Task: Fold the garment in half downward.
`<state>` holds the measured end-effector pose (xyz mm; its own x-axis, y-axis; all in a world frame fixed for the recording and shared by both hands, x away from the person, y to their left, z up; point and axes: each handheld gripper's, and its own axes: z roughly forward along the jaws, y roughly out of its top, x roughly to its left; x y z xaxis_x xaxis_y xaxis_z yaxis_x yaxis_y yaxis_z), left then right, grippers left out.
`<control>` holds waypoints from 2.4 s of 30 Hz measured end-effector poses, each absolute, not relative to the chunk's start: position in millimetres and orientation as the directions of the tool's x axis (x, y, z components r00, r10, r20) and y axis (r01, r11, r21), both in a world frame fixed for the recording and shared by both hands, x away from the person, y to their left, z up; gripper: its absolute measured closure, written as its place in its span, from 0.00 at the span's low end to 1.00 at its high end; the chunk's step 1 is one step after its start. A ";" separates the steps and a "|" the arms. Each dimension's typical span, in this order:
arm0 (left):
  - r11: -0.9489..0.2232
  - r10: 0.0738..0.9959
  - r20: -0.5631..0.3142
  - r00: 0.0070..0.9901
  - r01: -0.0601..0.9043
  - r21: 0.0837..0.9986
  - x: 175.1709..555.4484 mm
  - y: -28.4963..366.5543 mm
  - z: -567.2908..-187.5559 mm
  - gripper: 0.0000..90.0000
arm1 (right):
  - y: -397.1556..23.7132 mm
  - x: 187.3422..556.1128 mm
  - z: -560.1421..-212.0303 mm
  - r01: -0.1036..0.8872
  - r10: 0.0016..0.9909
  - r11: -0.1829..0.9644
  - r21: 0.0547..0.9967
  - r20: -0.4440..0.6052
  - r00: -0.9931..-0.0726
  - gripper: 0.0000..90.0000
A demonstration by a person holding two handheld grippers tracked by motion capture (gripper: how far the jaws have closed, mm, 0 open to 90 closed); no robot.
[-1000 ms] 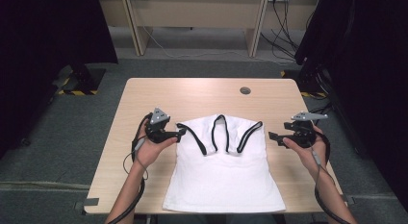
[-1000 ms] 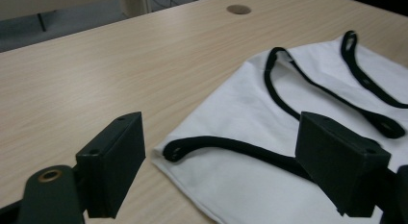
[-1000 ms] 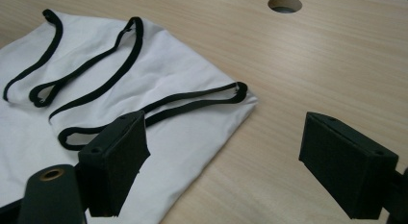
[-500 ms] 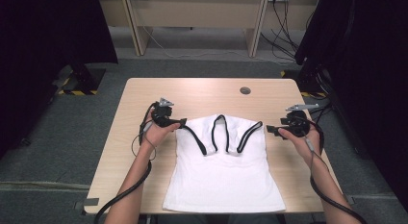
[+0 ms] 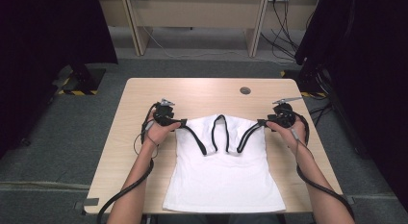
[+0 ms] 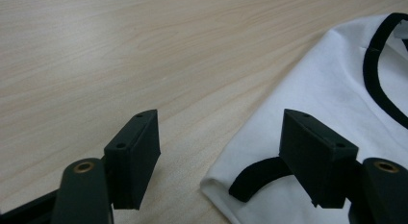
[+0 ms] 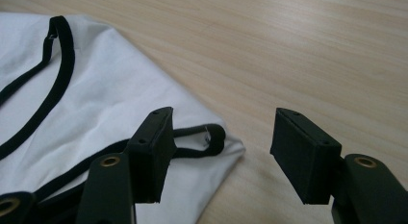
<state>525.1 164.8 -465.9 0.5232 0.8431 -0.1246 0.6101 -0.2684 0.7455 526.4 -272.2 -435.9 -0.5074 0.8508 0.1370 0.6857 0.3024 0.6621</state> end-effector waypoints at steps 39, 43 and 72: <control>-0.315 0.834 -0.109 0.540 0.629 0.711 519.2 158.4 -471.6 0.74 | -255.2 531.1 -459.8 0.699 0.843 0.347 0.626 0.119 -0.524 0.82; -0.318 0.835 -0.109 0.540 0.635 0.704 519.8 157.6 -470.8 0.75 | -254.6 531.1 -460.0 0.700 0.838 0.341 0.628 0.135 -0.529 0.89; -0.207 0.843 -0.168 0.511 0.596 0.776 520.8 161.5 -455.7 0.92 | -260.4 534.6 -445.5 0.699 0.830 0.235 0.675 0.235 -0.506 0.91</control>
